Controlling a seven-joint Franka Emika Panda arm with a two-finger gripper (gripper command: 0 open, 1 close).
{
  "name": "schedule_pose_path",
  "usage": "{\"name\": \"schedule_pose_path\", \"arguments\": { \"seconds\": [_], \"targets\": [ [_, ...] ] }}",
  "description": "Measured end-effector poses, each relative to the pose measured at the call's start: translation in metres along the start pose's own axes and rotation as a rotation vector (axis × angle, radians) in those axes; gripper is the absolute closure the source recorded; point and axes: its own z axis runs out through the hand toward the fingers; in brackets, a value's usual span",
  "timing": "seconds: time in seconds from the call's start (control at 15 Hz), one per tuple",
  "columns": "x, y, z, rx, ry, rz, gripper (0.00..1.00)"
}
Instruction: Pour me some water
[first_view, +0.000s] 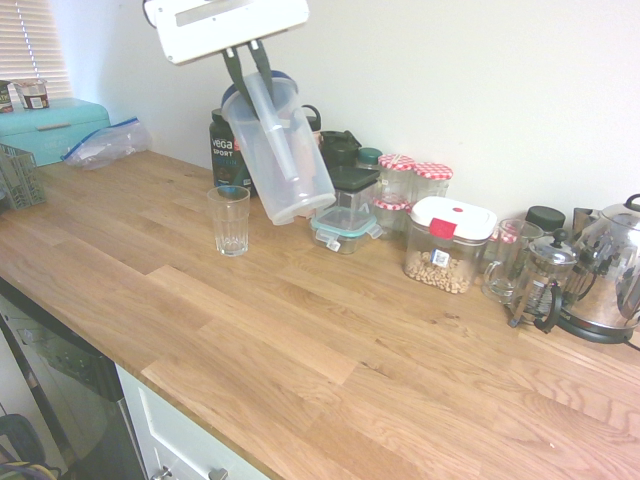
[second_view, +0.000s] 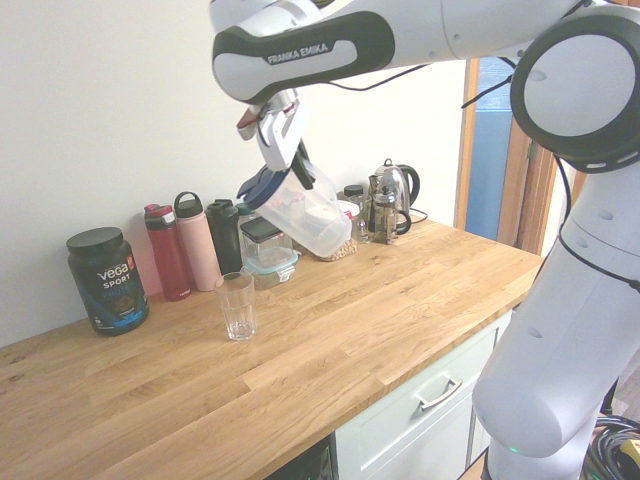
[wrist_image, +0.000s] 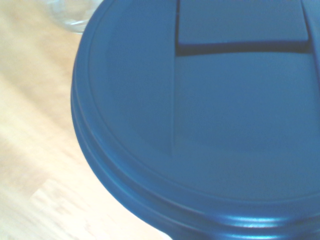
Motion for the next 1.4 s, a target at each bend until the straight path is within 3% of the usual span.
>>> {"name": "schedule_pose_path", "arguments": {
  "seconds": [0.33,0.87,1.27,1.4],
  "targets": [
    [-0.04,0.083,0.038,0.145,-0.029,0.264,1.0],
    [-0.052,0.136,0.165,0.336,0.08,0.685,1.0],
    [-0.063,0.122,0.199,0.492,0.212,0.971,1.0],
    [-0.069,0.108,0.211,0.511,0.24,1.013,1.0]
  ]
}}
